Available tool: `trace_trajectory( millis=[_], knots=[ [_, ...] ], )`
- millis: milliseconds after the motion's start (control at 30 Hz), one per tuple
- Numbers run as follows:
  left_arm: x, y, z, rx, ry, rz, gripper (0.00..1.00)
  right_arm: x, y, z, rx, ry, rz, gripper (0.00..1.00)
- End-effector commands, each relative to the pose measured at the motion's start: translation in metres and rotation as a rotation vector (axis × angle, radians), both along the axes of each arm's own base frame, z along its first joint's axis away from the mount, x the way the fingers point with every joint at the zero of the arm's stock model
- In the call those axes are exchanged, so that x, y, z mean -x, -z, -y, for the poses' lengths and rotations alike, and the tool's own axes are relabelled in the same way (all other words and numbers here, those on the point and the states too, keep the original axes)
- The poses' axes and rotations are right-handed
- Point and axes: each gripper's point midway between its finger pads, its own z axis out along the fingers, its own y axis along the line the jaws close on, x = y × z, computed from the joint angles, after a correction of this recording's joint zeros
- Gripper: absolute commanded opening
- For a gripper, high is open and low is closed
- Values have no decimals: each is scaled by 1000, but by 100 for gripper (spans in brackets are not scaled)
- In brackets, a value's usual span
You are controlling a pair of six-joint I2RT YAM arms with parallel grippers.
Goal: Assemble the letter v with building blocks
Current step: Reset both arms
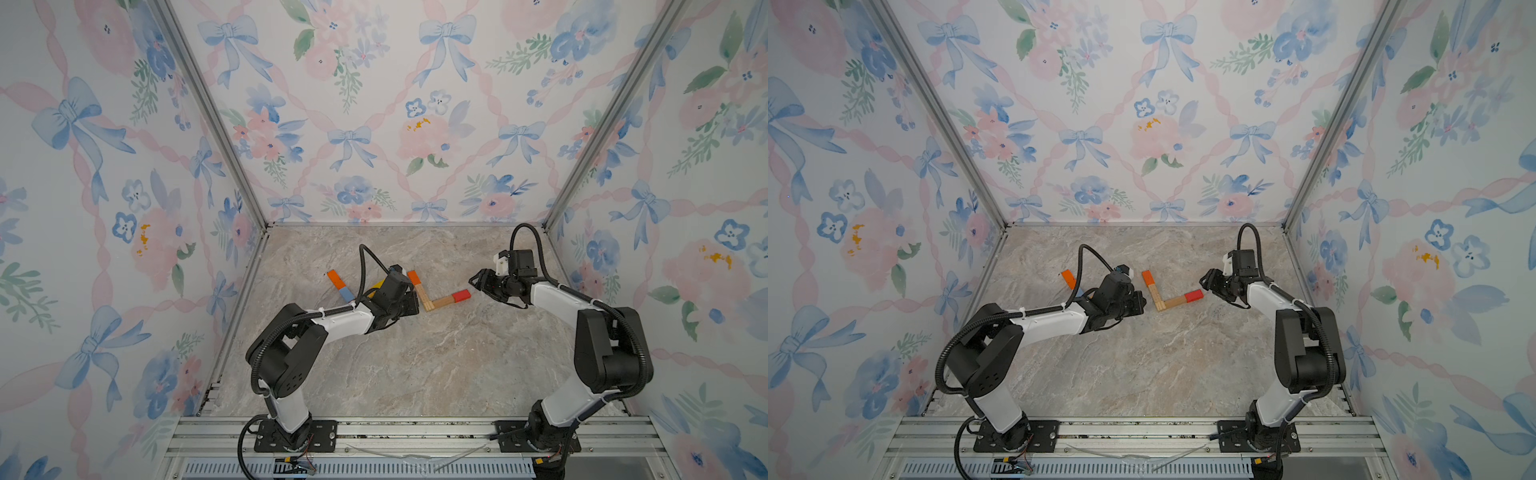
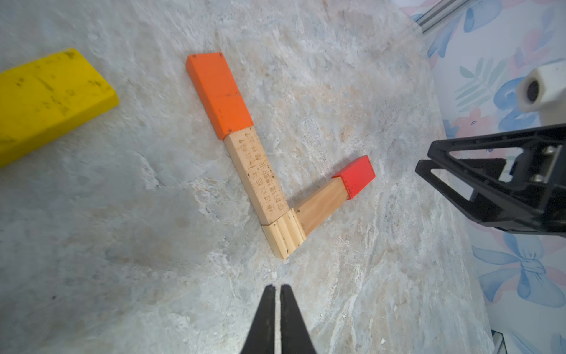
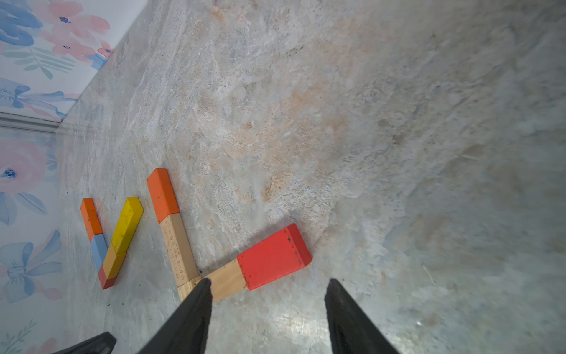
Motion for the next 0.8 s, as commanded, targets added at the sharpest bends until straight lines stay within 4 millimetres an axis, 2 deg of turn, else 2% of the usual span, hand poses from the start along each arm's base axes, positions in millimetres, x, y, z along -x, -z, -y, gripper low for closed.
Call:
trace_trajectory(
  millis=[0,233,300,400,533,700,733,767],
  knots=[
    [1,-17,-15,-53,-17,80,10,3,-14,12,12,43,27,62],
    [2,-63,-47,-108,-71,249,11,9,-36,27,68,78,78,64],
    [1,-75,-63,-143,-111,298,12,10,-43,33,91,87,91,64],
    [0,-86,-96,-233,-202,344,16,11,-54,38,110,85,118,65],
    [0,-100,-140,-340,-295,392,24,13,-80,43,127,102,225,66],
    [5,-120,-201,-427,-448,450,33,22,-108,58,197,128,327,71],
    [6,-124,-210,-427,-471,464,35,23,-113,59,204,123,350,73],
    [10,-120,-221,-439,-488,467,42,24,-119,59,209,115,381,74]
  ],
)
